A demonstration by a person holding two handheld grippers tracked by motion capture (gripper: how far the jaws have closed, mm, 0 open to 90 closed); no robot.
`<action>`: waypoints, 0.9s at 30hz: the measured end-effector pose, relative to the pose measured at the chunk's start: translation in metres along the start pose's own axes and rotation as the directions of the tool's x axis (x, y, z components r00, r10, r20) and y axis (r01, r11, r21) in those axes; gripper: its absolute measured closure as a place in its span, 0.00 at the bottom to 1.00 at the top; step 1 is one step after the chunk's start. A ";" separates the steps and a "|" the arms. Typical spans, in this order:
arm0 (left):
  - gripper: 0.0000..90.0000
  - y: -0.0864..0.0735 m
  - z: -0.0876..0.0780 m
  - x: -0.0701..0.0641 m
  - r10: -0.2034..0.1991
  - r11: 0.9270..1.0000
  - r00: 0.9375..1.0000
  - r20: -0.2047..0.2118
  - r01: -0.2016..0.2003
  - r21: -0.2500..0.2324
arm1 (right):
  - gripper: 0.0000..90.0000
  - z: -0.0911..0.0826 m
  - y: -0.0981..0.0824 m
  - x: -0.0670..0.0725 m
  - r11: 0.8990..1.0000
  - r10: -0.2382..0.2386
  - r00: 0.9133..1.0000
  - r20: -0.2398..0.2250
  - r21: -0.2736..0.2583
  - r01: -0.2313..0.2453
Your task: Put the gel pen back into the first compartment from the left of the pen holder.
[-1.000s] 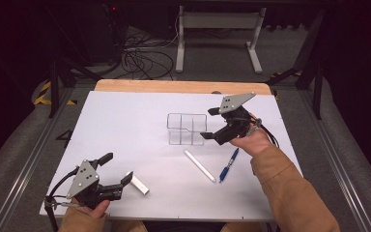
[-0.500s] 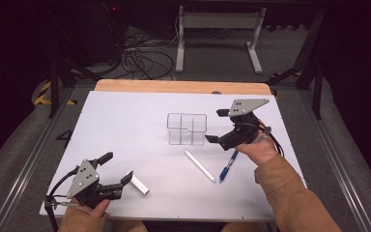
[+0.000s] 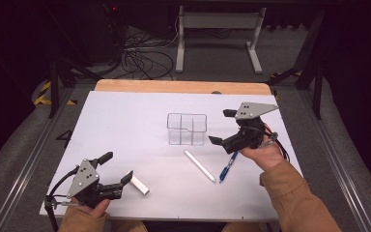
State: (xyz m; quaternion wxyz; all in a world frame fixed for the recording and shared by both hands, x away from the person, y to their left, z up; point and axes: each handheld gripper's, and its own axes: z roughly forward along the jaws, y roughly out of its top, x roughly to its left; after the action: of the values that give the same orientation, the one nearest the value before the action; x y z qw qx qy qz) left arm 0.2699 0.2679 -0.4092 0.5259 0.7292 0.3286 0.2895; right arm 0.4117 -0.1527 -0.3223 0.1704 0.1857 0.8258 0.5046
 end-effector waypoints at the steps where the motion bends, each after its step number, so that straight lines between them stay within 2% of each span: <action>1: 0.16 0.000 0.000 0.000 0.000 1.000 1.000 -0.001 0.000 0.000 | 0.02 -0.001 0.000 0.001 1.000 0.018 1.000 0.013 -0.007 -0.018; 4: 0.16 0.000 0.000 0.000 0.000 1.000 1.000 0.001 0.000 0.000 | 0.02 -0.004 0.000 0.002 0.999 0.047 0.998 0.037 -0.015 -0.046; 8: 0.16 0.000 0.000 0.000 -0.002 1.000 1.000 -0.001 0.002 0.000 | 0.04 -0.010 0.000 0.006 1.000 -0.003 0.999 0.054 0.003 0.003; 10: 0.16 0.000 0.000 -0.001 -0.003 1.000 1.000 -0.004 0.003 -0.001 | 0.06 -0.011 -0.001 0.007 1.000 -0.002 0.999 0.054 0.016 0.001; 12: 0.16 0.000 0.000 -0.001 -0.006 1.000 1.000 -0.003 0.006 0.000 | 0.07 -0.013 -0.001 0.009 1.000 -0.012 0.997 0.075 0.029 0.010; 17: 0.16 0.000 0.000 -0.001 -0.007 1.000 1.000 -0.003 0.007 0.000 | 0.15 -0.019 -0.001 0.011 1.000 -0.019 0.994 0.109 0.010 0.018; 19: 0.16 -0.001 0.000 -0.001 -0.009 1.000 1.000 -0.005 0.009 -0.001 | 0.16 -0.021 -0.001 0.011 1.000 -0.008 0.993 0.119 0.002 0.008; 20: 0.16 -0.001 0.000 -0.001 -0.009 1.000 1.000 -0.005 0.009 -0.001 | 0.20 -0.022 0.000 0.011 1.000 -0.007 0.993 0.116 0.002 0.006; 21: 0.16 -0.001 0.000 0.000 -0.010 1.000 1.000 -0.005 0.010 -0.002 | 0.25 -0.023 0.000 0.011 1.000 0.007 0.994 0.105 0.017 -0.009; 25: 0.16 -0.001 0.000 0.000 -0.009 1.000 1.000 -0.005 0.009 -0.002 | 0.27 -0.023 -0.001 0.010 0.997 0.044 0.993 0.109 0.055 -0.051; 27: 0.16 -0.001 0.000 0.000 -0.009 1.000 1.000 -0.007 0.009 -0.002 | 0.31 -0.023 -0.002 0.009 0.993 0.084 0.991 0.103 0.078 -0.092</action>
State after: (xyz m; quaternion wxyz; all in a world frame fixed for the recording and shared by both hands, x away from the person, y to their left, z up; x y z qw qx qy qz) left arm 0.2694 0.2681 -0.4097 0.5266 0.7263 0.3335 0.2898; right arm 0.3928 -0.1673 -0.3149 0.1810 0.2536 0.8274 0.4672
